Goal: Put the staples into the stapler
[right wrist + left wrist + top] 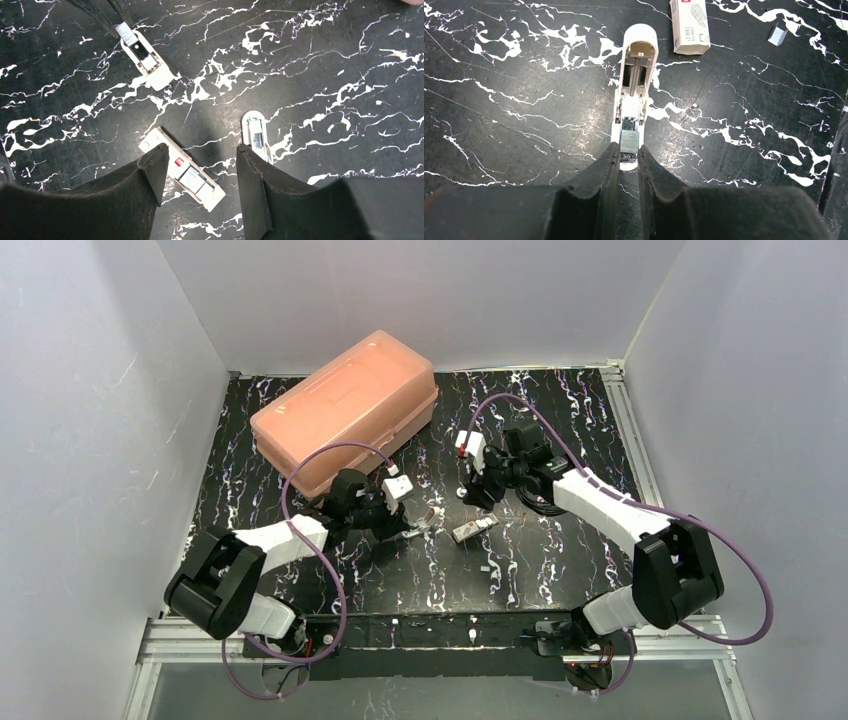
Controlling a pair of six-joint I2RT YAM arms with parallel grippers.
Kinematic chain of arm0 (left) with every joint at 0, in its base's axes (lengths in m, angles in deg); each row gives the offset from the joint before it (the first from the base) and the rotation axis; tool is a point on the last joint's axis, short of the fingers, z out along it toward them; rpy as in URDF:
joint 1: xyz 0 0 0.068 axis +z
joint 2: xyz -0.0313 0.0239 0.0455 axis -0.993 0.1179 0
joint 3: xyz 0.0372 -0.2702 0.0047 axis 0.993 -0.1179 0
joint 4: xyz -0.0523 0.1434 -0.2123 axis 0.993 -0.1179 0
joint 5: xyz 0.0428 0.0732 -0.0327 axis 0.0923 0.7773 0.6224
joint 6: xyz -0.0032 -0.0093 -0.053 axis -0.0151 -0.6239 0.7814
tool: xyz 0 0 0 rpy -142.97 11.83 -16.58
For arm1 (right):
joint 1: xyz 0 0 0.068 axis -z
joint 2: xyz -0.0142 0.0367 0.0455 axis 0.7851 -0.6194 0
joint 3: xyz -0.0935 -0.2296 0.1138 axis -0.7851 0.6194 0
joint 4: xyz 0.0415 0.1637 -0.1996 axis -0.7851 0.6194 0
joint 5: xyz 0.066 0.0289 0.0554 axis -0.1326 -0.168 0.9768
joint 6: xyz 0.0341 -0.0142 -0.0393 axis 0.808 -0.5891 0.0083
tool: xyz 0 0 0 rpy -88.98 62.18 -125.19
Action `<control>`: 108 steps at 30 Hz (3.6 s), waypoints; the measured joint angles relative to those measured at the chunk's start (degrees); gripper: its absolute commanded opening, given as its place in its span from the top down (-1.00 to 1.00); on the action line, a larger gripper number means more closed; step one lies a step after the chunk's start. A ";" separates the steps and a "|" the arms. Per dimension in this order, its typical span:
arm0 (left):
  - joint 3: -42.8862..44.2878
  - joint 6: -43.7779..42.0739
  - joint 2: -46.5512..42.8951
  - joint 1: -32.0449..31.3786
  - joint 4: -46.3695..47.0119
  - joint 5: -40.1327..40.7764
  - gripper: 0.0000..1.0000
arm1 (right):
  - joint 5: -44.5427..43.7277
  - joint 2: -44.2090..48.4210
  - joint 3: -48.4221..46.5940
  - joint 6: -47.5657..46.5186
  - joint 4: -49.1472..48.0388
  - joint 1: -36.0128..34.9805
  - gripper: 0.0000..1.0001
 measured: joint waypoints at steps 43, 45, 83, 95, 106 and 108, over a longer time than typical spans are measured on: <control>-1.44 -2.56 3.65 -1.18 6.62 -0.02 1.00 | 1.20 3.02 3.69 0.04 -1.84 3.45 -0.18; -1.44 -2.56 3.65 -1.18 6.62 -0.02 1.00 | 1.27 3.02 3.69 0.04 -1.84 3.48 -0.18; -1.44 -1.25 4.50 -1.18 6.73 0.44 1.00 | 1.62 3.02 4.68 0.24 -1.84 3.82 -0.17; -1.42 -0.48 5.11 -1.29 6.95 0.70 1.00 | 2.03 2.99 4.68 0.24 -1.84 3.82 -0.17; -1.42 0.00 5.07 -1.36 6.97 0.94 1.00 | 2.47 2.27 4.66 0.22 -1.81 3.82 -0.17; -1.42 0.00 4.96 -1.42 6.93 1.07 1.00 | 2.47 1.84 4.63 0.20 -1.79 3.82 -0.17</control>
